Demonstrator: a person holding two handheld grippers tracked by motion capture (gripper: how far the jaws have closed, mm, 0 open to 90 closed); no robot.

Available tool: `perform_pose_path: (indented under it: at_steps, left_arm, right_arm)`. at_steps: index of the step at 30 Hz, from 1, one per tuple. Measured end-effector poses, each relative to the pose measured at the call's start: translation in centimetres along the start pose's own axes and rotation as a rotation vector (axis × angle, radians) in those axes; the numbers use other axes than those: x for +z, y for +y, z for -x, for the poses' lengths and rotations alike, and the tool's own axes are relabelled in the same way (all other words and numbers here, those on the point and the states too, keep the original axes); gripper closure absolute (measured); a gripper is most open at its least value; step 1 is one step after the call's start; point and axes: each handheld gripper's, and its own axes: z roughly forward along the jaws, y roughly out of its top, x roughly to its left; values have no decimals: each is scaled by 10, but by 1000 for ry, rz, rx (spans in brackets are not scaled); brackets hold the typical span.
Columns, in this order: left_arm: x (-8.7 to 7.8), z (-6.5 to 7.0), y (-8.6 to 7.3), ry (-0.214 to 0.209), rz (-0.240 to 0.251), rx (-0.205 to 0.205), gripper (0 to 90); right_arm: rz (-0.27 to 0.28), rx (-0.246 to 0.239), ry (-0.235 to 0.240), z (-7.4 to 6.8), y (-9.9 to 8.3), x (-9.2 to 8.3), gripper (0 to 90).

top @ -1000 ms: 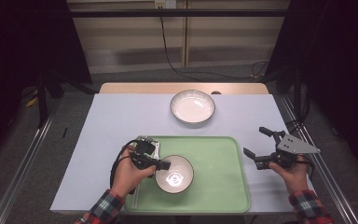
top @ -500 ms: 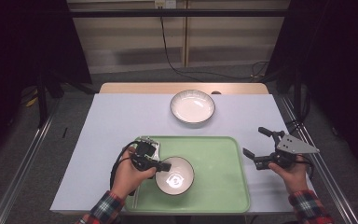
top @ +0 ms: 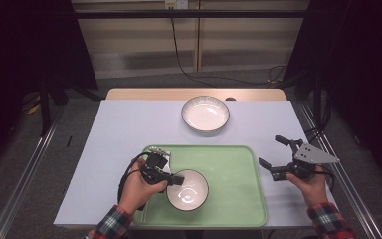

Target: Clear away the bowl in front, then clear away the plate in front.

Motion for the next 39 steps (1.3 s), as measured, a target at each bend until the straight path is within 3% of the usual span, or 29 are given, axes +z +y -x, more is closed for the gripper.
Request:
perform_pose_path:
  at_steps: [3, 10, 14, 17, 21, 25, 27, 31, 35, 39]
  left_arm:
    - [0, -1, 0, 3, -7, 7, 772]
    - [-9, -1, 8, -5, 62, 7, 656]
    - [-15, -4, 14, -11, 104, -1, 570]
    - [-21, -6, 22, 1, 170, 1, 509]
    - [-25, -14, 32, 24, 228, 15, 375]
    - [-24, -24, 42, 61, 266, 10, 317]
    - [-21, -30, 49, 74, 288, -13, 304]
    - [-15, -41, 61, 112, 298, 0, 259]
    - [-9, -49, 75, 146, 323, -27, 207]
    - [-5, -56, 88, 177, 325, -28, 186]
  right_arm:
    - [1, -1, -1, 0, 0, 0, 37]
    - [4, 5, -6, 0, 0, 0, 37]
    - [6, 6, -7, 0, 1, 0, 37]
    - [3, 3, -7, 0, 1, -1, 37]
    - [1, 3, -7, 1, 0, -1, 37]
    - [-3, -2, -1, 1, 0, -1, 36]
    - [-5, -5, -2, 1, 0, -1, 36]
    - [-6, -7, -1, 1, 0, -1, 37]
    - [-5, -5, -4, 1, 0, -1, 37]
    - [-4, -6, 0, 0, 0, -1, 37]
